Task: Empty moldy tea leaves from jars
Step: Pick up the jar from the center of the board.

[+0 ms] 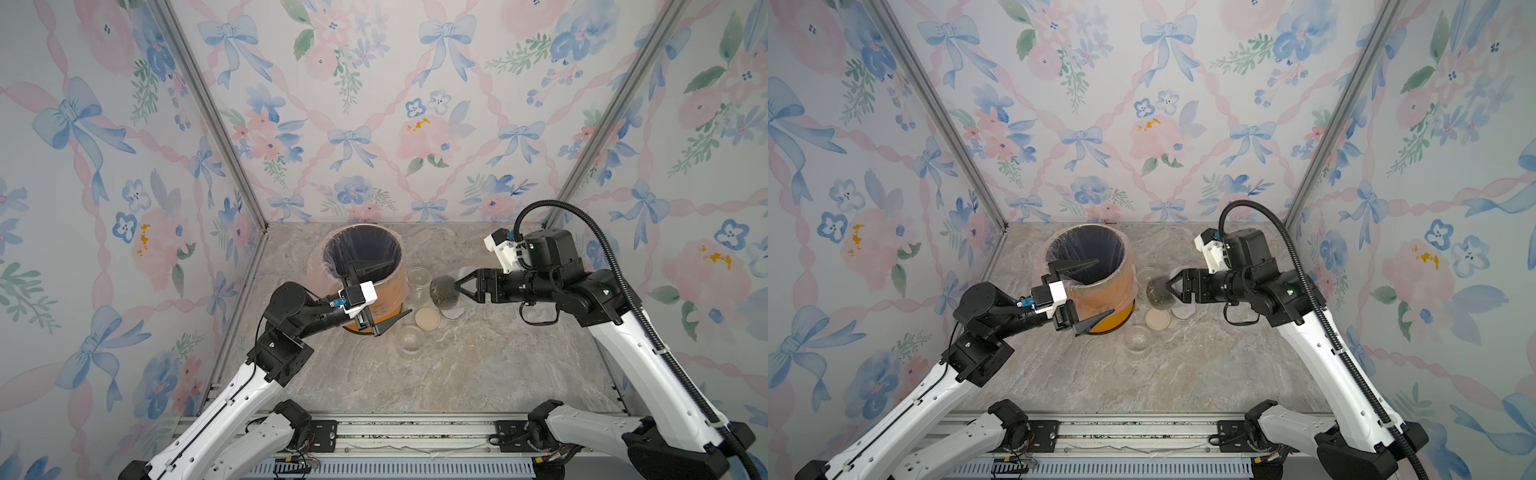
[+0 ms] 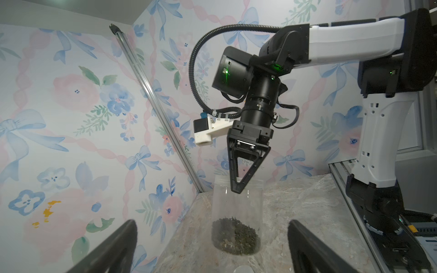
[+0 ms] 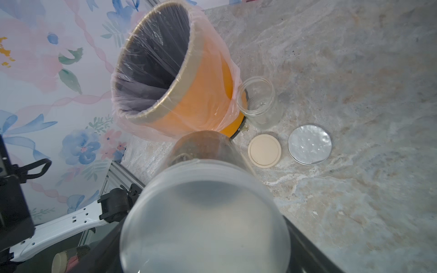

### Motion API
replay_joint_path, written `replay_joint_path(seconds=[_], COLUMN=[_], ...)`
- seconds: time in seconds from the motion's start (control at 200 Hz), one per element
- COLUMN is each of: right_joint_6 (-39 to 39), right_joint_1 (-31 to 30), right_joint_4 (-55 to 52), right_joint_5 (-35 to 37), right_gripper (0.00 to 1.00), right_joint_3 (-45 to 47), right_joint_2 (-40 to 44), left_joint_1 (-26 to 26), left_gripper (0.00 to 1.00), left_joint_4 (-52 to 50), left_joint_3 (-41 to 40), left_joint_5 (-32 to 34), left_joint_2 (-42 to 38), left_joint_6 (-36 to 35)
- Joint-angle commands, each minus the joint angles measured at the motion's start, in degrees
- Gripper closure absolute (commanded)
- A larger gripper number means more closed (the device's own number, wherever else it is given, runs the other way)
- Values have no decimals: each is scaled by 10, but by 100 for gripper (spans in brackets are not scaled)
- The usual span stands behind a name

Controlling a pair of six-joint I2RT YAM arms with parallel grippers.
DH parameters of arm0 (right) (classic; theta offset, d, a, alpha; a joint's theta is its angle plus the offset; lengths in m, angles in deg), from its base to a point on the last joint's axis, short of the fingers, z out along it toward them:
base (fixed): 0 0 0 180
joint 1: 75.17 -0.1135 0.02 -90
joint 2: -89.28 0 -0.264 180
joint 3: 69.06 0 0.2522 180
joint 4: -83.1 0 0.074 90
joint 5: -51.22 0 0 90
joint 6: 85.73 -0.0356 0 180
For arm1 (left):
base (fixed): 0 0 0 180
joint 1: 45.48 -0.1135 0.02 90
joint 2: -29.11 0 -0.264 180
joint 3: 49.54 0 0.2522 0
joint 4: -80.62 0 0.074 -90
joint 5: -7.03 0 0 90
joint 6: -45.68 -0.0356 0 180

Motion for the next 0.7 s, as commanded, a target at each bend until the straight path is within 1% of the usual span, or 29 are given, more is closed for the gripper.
replay_joint_path(seconds=[0.0,0.11,0.29,0.465,0.695], right_joint_6=[19,20,19,15,7], right_joint_1=[4,18,46,76,93], right_joint_4=[-20,-25,-28,-17,-14], right_joint_5=[-22,-39,-90,-147,-183], right_gripper=[30,31,33,33,34], right_joint_3=[-58,-97,-142,-166,-187], right_joint_2=[-16,-26,-38,-40,-47], left_joint_1=[5,8,9,13,24], left_gripper=[2,2,2,2,2], left_joint_4=[26,30,28,28,29], left_joint_3=[33,57,106,147,194], left_joint_5=[-49,-68,-96,-113,-121], left_joint_2=[29,69,137,199,270], left_joint_6=[-18,-26,-35,-46,-67])
